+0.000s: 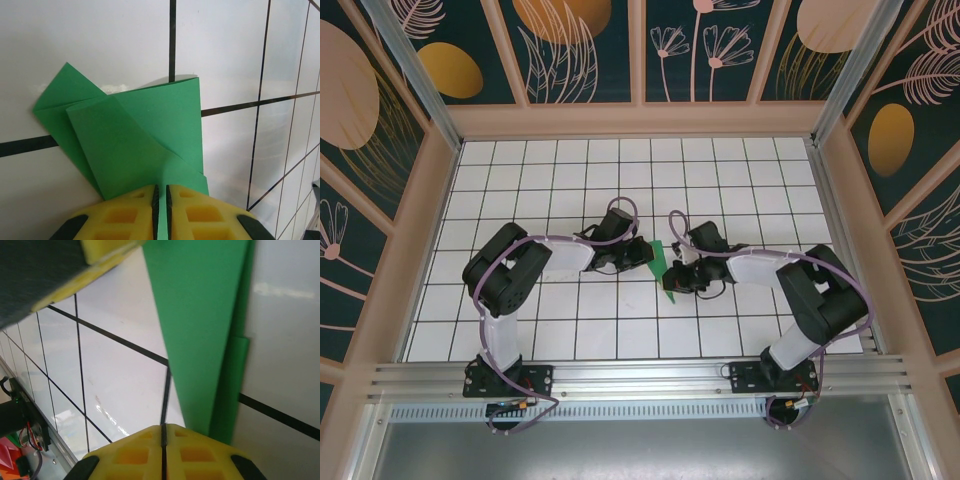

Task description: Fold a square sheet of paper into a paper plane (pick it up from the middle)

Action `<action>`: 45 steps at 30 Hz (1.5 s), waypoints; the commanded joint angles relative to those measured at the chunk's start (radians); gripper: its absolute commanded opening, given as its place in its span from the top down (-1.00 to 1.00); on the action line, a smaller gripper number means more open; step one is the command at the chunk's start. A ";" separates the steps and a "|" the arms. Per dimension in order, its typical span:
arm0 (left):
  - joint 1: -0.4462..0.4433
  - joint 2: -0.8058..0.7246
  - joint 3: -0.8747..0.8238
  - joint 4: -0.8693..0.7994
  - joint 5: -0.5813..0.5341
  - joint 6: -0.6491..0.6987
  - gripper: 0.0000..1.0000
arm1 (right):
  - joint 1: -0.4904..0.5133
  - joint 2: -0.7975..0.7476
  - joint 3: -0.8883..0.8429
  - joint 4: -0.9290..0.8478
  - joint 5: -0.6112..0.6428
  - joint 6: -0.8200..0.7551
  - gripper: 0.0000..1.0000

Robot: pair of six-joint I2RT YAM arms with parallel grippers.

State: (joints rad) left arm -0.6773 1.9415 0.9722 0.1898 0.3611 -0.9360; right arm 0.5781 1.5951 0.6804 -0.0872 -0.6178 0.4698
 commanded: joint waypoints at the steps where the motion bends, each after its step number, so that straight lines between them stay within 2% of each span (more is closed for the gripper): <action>1: 0.000 0.100 -0.022 -0.168 -0.133 0.044 0.67 | 0.025 0.034 0.022 -0.030 0.038 0.025 0.83; 14: -0.003 0.128 -0.009 -0.222 -0.198 0.031 0.72 | 0.041 -0.030 -0.097 -0.072 0.070 0.047 0.85; 29: -0.002 0.135 -0.006 -0.231 -0.202 0.031 0.79 | 0.042 -0.128 -0.229 -0.089 0.080 0.096 0.87; 37: -0.002 0.107 -0.005 -0.215 -0.173 0.037 0.79 | 0.036 -0.240 -0.078 -0.053 0.113 0.089 0.88; 45: -0.004 0.092 -0.006 -0.209 -0.159 0.040 0.78 | 0.032 -0.066 0.014 0.031 0.116 0.084 0.91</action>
State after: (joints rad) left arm -0.6865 1.9522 1.0111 0.1230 0.3279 -0.9237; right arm 0.6106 1.4757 0.6781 -0.0769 -0.5179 0.5491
